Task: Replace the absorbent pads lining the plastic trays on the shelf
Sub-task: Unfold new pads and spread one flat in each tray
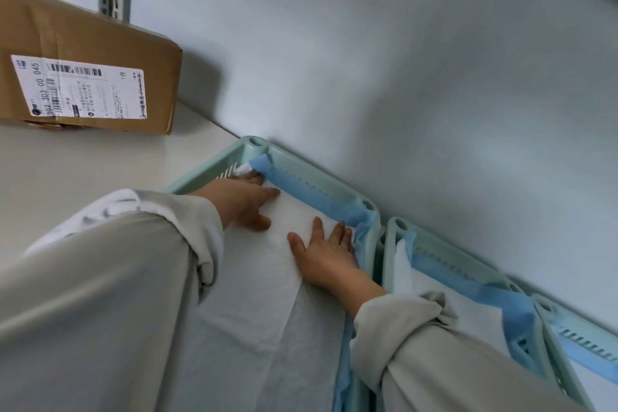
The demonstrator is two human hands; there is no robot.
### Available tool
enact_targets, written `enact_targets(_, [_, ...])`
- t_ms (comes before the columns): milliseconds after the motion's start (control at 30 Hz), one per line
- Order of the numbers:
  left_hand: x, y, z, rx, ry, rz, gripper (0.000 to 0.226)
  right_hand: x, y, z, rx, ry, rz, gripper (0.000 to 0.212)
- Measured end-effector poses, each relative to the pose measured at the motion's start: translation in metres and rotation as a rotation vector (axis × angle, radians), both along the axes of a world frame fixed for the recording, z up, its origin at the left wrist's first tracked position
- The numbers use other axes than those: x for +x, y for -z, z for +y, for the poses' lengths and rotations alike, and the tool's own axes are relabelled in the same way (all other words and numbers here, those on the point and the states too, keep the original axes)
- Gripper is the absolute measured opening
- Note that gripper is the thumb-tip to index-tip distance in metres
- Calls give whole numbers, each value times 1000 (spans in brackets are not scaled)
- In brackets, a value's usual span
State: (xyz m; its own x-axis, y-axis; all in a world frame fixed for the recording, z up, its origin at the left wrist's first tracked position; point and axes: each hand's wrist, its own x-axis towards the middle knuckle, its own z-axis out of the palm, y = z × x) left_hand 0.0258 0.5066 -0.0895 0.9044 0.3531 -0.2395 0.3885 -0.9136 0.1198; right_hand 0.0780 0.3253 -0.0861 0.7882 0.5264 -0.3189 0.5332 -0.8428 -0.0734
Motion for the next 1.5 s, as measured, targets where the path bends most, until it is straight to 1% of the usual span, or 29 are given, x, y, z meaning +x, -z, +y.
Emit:
enact_targets(133, [-3, -6, -8, 25, -14, 10, 80, 0, 1, 0, 15, 17, 51, 79])
enact_targets(233, [-10, -9, -21, 132, -40, 62, 73, 3, -3, 1, -2, 28, 76, 80])
enact_targets(300, [-17, -12, -34, 194, -51, 31, 66, 7, -10, 2, -16, 37, 95, 79])
enact_targets(333, [-20, -13, -41, 179, -41, 6, 63, 7, -15, 3, -7, 41, 89, 78])
enact_targets(367, [-24, -15, -47, 124, -34, 0, 62, 2, -20, 3, 16, 44, 74, 75])
enact_targets(433, [-38, -17, -55, -18, -79, 51, 72, -17, -26, 3, 80, 29, 56, 72])
enact_targets(500, [-53, -14, -54, -39, -129, 96, 87, -40, -23, -2, 99, -8, 96, 73])
enact_targets(533, [-64, -10, -53, -24, -128, 99, 90, -51, -17, -8, 70, -39, 131, 75])
enact_targets(600, [-85, 0, -50, -29, -103, 52, 91, -65, -4, -23, -10, -108, 131, 81])
enact_targets(700, [-99, 2, -49, -37, -87, 24, 87, -67, 1, -34, -10, -107, 105, 85])
enact_targets(833, [-100, -27, -61, 3, -111, 193, 89, -68, -22, -27, -91, -104, 113, 92])
enact_targets(900, [-110, -41, -78, 31, -49, 297, 96, -80, -31, -30, -137, -204, 124, 96])
enact_targets(967, [-126, -47, -94, 58, 10, 379, 104, -101, -36, -40, -198, -301, 186, 102])
enact_targets(1033, [-138, -41, -102, 45, -13, 379, 111, -115, -34, -54, -261, -336, 208, 107])
enact_targets(1133, [-146, -22, -108, -34, -86, 327, 117, -125, -26, -71, -260, -316, 171, 105])
enact_targets(1233, [-151, -14, -110, -39, -103, 288, 117, -126, -23, -71, -261, -293, 166, 104])
enact_targets(1333, [-155, -30, -111, 33, -61, 311, 110, -132, -36, -64, -313, -286, 155, 101])
enact_targets(1400, [-157, -38, -123, 77, 2, 312, 100, -144, -49, -61, -385, -377, 148, 90])
enact_targets(1500, [-165, -29, -146, 9, 95, 351, 93, -169, -59, -78, -484, -468, 219, 80])
